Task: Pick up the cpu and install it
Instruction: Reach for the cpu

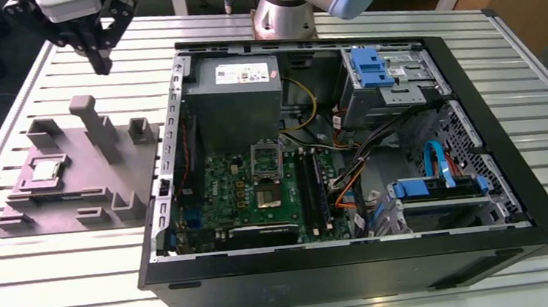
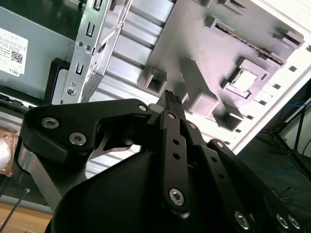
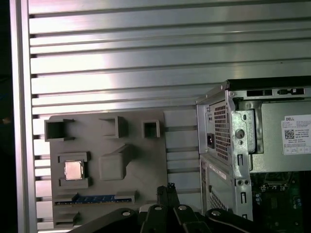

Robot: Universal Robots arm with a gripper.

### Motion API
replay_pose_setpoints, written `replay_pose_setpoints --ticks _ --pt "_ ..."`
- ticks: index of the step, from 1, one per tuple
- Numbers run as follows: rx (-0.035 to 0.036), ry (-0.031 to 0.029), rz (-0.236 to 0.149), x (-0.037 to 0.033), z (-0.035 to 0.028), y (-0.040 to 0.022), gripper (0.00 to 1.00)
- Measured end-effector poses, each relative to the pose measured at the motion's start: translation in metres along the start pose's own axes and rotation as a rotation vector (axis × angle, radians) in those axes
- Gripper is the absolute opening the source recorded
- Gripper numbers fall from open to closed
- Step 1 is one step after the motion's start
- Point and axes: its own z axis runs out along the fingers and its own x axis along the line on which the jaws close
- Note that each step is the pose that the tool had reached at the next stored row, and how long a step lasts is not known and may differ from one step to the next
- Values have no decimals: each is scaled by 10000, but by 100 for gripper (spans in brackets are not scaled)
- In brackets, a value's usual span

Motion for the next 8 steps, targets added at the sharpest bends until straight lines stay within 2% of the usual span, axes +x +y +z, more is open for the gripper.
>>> replay_pose_setpoints --ticks 8 --pt "1 9 0 46 7 -4 10"
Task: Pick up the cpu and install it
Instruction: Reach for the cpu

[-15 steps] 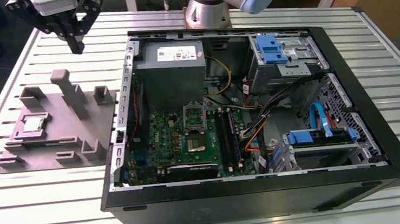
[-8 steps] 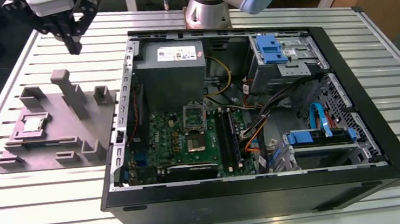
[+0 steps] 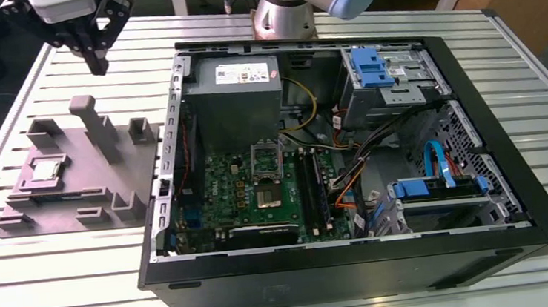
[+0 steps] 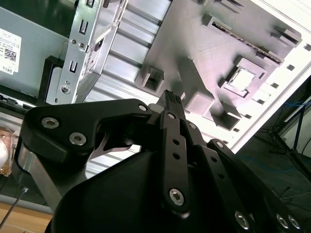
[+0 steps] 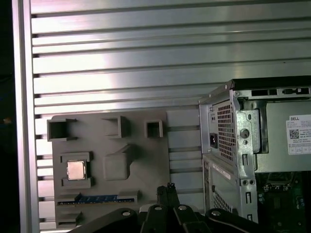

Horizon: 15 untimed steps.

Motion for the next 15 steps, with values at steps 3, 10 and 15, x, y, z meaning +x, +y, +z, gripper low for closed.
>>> replay_pose_setpoints --ticks 3,10,15 --pt "0 1 0 20 2 -2 10" --pt "1 10 1 59 9 -5 10" --pt "2 18 1 86 13 -7 10"
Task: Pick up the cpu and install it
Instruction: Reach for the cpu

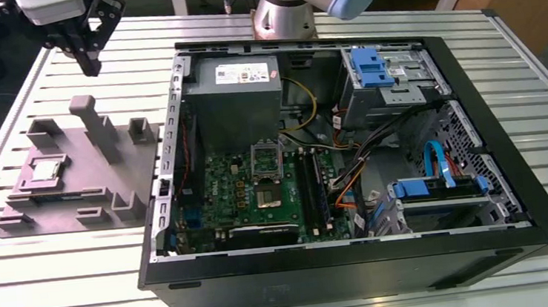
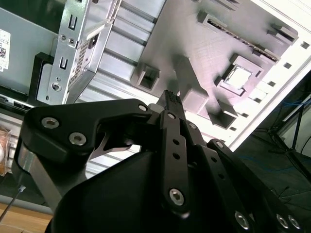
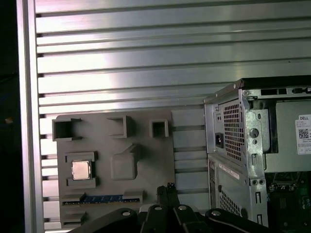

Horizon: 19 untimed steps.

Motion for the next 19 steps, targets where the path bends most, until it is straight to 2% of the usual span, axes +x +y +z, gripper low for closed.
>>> replay_pose_setpoints --ticks 19 --pt "2 24 1 108 15 -9 10"
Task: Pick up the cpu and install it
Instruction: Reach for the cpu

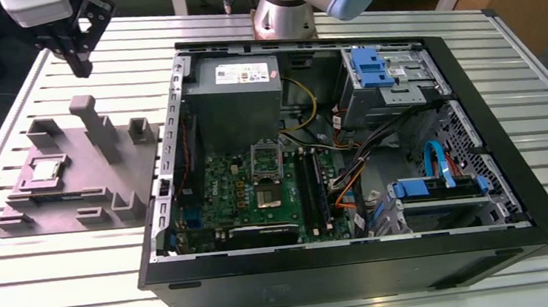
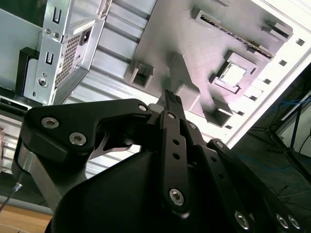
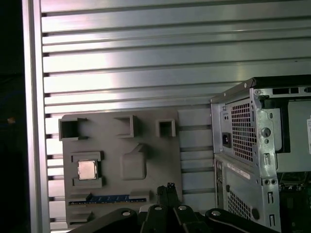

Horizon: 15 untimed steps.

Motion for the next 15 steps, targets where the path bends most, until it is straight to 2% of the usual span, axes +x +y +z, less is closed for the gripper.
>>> replay_pose_setpoints --ticks 15 --pt "1 12 1 89 11 -7 10"
